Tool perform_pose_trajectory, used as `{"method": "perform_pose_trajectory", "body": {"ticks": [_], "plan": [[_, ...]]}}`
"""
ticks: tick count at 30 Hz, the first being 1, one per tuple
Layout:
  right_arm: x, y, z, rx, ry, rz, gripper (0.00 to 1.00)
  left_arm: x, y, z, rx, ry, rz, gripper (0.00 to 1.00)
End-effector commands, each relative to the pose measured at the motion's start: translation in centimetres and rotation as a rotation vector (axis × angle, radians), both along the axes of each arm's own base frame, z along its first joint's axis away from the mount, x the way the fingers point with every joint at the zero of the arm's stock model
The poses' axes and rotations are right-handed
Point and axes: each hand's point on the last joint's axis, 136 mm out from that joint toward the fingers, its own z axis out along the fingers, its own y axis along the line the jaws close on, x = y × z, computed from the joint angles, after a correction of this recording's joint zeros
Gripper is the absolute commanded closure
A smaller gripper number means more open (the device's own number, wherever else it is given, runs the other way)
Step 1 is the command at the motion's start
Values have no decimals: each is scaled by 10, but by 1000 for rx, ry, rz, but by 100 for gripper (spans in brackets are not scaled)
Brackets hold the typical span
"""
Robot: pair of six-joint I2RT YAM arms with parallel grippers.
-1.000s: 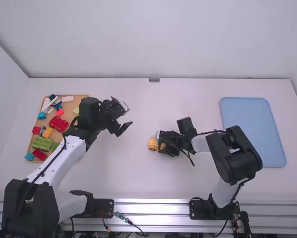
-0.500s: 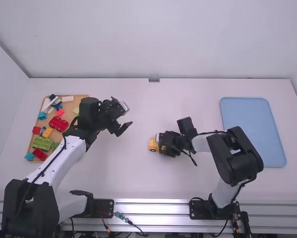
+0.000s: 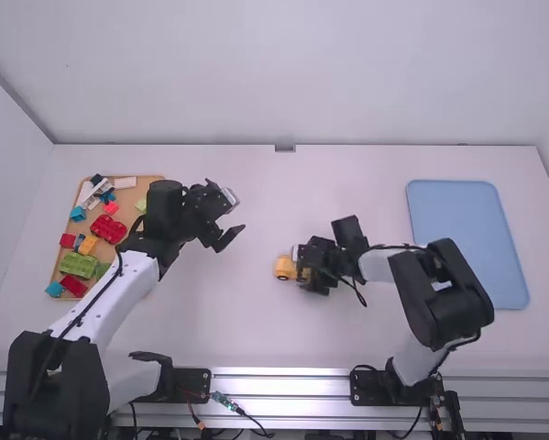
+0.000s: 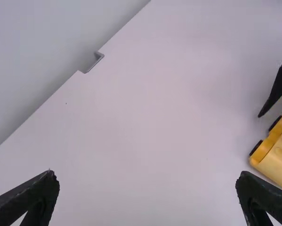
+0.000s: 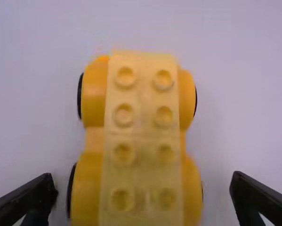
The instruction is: Assemble lego blocks to make yellow taxi
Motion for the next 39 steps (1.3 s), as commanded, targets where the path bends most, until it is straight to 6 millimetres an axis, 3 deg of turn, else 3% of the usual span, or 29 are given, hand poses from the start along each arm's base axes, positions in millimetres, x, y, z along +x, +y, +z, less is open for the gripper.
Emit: {"method": "perform_pose_trajectory", "body": {"ticks": [1, 14, 17, 20, 25, 30, 36, 39], "plan": [[-2, -6, 12, -22, -18, -19, 1, -1, -3, 4, -17, -2, -13, 1], [-12, -55, 30, -273, -39, -137, 1, -4, -7, 4, -47, 19, -25, 1], [-1, -72, 33, -333, -47, -286, 1, -4, -6, 2, -40, 26, -17, 1], [7, -84, 37, -360, -53, -409, 1, 2, 9, -4, 11, 33, 66, 1], [14, -87, 52, -305, -47, -542, 1, 19, 57, -10, 4, 86, 447, 1], [19, -85, 71, -243, -77, -593, 1, 20, 104, -11, 1, 120, 671, 1], [24, -82, 90, -196, -130, -596, 1, 14, 154, -4, -68, 188, 750, 1], [30, -80, 105, -157, -180, -602, 1, 11, 193, 6, -144, 191, 821, 1]]}}
